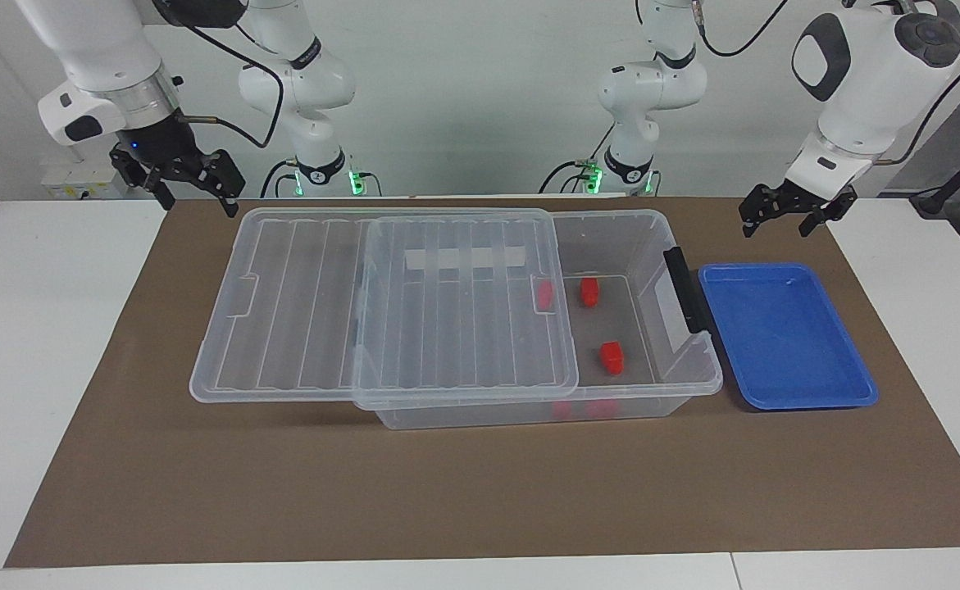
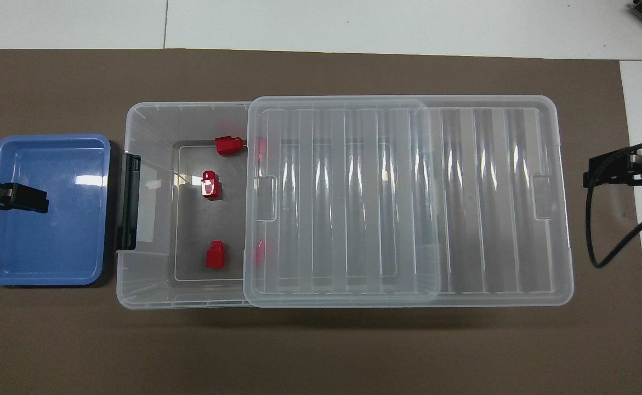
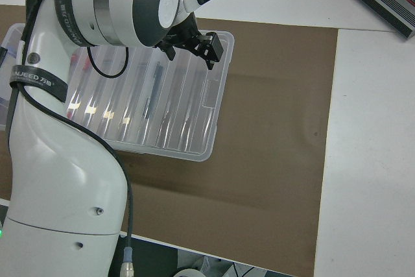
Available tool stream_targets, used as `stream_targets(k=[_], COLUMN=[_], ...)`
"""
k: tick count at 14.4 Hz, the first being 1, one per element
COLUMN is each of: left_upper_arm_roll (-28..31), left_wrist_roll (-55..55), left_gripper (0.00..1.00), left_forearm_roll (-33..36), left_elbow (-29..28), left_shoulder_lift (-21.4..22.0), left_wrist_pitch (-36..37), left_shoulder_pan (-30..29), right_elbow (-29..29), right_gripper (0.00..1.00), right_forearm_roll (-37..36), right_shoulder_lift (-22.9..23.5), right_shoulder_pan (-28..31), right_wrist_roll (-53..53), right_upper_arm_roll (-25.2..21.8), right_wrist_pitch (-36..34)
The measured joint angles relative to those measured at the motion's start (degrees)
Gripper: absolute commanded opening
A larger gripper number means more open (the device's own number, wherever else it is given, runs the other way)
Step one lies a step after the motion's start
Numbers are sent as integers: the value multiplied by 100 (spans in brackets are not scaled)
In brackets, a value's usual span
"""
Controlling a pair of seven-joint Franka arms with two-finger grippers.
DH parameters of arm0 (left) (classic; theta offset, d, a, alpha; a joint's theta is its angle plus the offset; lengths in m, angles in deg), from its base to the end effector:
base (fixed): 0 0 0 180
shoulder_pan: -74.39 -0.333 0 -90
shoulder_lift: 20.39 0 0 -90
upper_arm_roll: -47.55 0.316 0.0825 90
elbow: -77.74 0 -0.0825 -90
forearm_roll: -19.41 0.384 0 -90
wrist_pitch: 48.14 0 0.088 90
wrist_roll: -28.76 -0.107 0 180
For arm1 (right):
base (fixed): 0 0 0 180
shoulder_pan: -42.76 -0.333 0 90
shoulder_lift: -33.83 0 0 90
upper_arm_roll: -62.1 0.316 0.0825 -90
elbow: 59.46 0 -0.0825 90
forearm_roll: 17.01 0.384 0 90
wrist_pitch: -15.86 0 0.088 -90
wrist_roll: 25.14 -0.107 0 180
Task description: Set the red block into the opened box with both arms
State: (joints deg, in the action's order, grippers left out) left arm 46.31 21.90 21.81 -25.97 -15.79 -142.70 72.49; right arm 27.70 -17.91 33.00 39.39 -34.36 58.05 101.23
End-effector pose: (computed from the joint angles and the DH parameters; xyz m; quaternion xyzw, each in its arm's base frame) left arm 0.5283 0.0099 0.5617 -0.9974 0.0564 0.0410 0.0190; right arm 0.5420 -0.0085 0.6486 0.9962 -0.0868 -0.0078 0.0079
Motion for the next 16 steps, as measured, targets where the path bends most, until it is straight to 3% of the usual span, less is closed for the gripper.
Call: stream_targets(k=[1,2,7,11,16], left_upper_arm_roll=[74,185,336,287,294], left_wrist_roll=[1,4,59,737,785], left_gripper=[100,100,100,100,100], left_forearm_roll=[-1,-2,-3,-4,-4], left_elbow=[3,45,635,698,722], left_shoulder_lift=[-28,-67,-192,-182,-105], left_wrist_pitch=[43,114,538,552,564], left_shoulder_pan=[136,303,549,751,763], right_elbow=[0,11,695,1632,2447], right_gripper=[63,1,0,0,0], right_forearm_roll=[3,13,27,27,27], right_shoulder_lift=[-16,-38,-218,-304,-308], right_shoulder_pan=[20,64,197,371,470], right_wrist_roll=[1,27,190,191,191], right_upper_arm_roll=[-69,-136,-235,-245,-249], right_wrist_pitch=[0,53,799,1734,2680])
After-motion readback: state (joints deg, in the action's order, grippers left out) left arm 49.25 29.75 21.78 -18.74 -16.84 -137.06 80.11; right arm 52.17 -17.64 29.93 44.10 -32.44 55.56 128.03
